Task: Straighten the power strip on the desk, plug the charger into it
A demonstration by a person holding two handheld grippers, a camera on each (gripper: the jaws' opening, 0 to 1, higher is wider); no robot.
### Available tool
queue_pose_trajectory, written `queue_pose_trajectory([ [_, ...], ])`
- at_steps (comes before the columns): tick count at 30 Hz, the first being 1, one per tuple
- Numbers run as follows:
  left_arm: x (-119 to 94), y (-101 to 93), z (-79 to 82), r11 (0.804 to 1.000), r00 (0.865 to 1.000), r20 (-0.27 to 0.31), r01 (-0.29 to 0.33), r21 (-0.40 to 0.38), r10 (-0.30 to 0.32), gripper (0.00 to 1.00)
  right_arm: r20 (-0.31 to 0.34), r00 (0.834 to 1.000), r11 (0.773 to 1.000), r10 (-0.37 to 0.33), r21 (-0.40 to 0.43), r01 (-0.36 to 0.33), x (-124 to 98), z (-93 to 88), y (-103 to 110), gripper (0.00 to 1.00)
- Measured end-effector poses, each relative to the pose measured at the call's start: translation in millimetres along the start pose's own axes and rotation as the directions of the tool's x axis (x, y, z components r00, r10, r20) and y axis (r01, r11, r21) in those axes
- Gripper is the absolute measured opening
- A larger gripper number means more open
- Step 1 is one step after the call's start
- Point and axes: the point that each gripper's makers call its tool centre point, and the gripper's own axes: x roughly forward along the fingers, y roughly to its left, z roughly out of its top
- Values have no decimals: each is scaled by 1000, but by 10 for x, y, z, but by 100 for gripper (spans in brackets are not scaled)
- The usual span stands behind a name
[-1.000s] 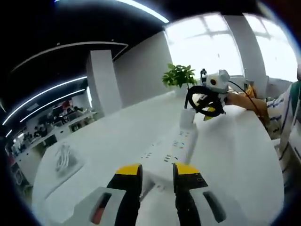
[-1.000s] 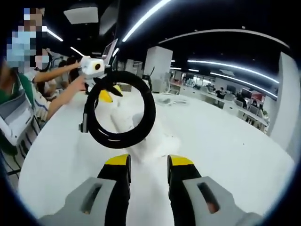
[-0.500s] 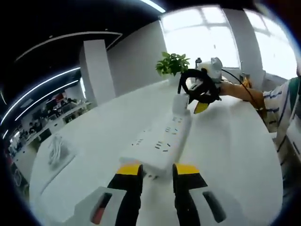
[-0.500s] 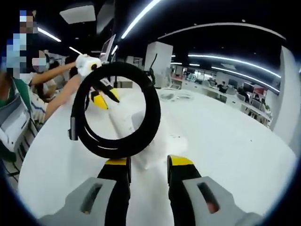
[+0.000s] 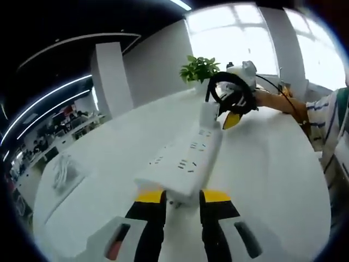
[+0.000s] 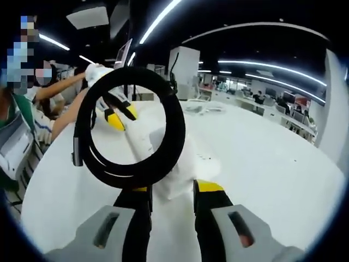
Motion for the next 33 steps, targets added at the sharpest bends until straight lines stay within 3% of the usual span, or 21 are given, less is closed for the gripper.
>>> queue_pose_trajectory([
  [33,56,78,12,999,1000,10,-19,-50,20,24,-35,999,1000,-8,16,9,47,-18,-71,26],
])
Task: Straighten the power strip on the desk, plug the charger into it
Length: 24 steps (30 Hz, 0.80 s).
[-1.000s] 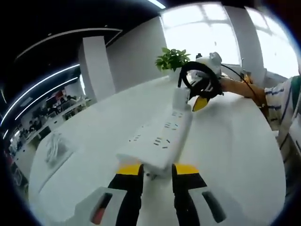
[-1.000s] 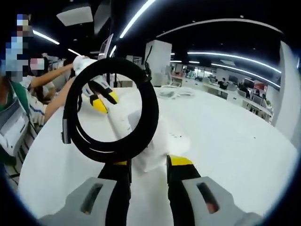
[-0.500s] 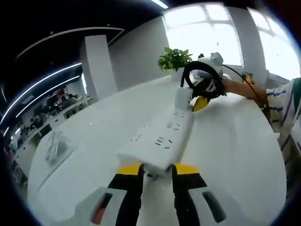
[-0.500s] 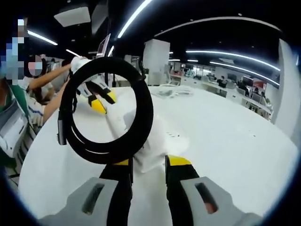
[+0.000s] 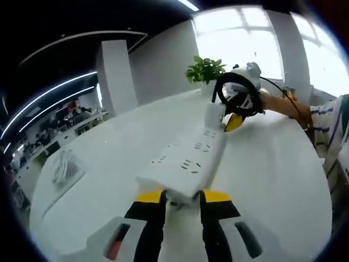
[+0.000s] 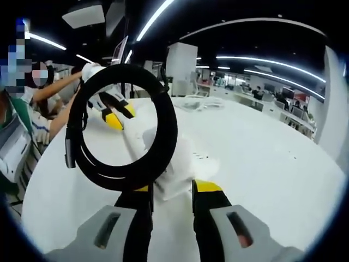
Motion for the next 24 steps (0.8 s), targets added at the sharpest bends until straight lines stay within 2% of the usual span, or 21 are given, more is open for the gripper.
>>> queue_pose_trajectory([
  [24,81,123,5,998,999,17,-48,-45,48,23,-34,999,999,-39,9,40,84,18,-77,25],
])
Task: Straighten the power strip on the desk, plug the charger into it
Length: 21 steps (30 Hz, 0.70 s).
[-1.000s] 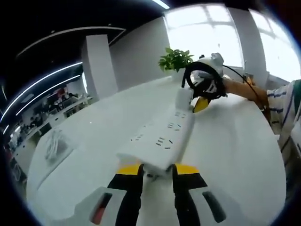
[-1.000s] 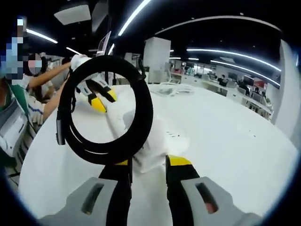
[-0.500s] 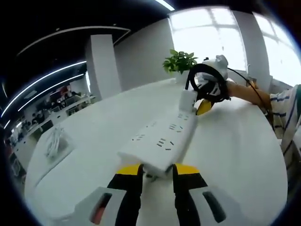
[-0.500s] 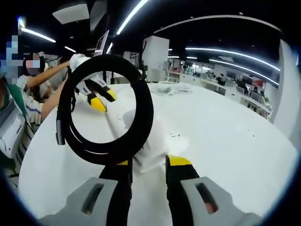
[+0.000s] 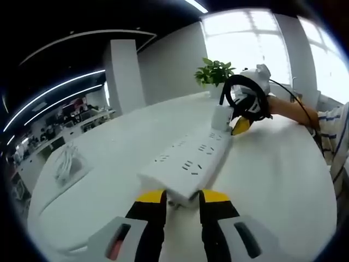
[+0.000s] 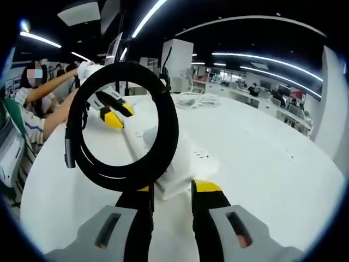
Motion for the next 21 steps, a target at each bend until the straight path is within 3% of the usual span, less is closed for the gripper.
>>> queue_pose_trajectory([
  [21,59,121,22,998,999,23,-48,-43,49,20,35,999,997,-31,72,29,35,2,-47,22],
])
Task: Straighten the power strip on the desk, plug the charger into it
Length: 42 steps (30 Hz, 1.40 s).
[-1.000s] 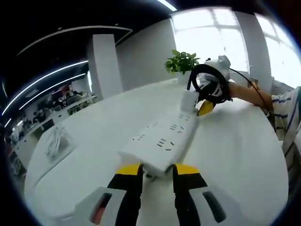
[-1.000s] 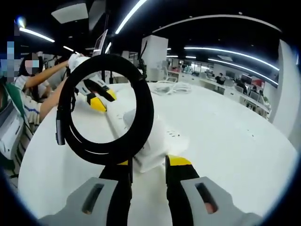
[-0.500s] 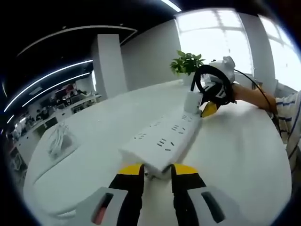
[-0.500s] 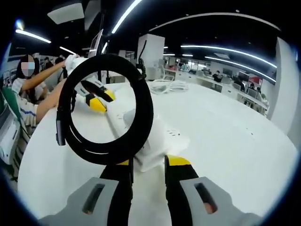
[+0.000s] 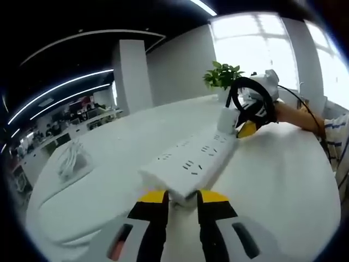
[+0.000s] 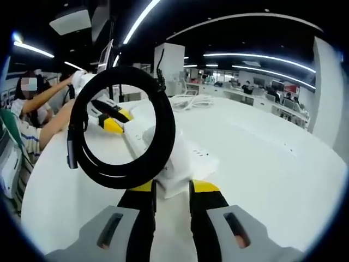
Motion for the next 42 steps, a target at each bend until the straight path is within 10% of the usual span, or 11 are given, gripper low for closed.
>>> queue_pose_trajectory([
  [42,51,114,15,998,998,17,-54,-45,55,15,10,999,997,-41,65,40,38,-24,-57,14],
])
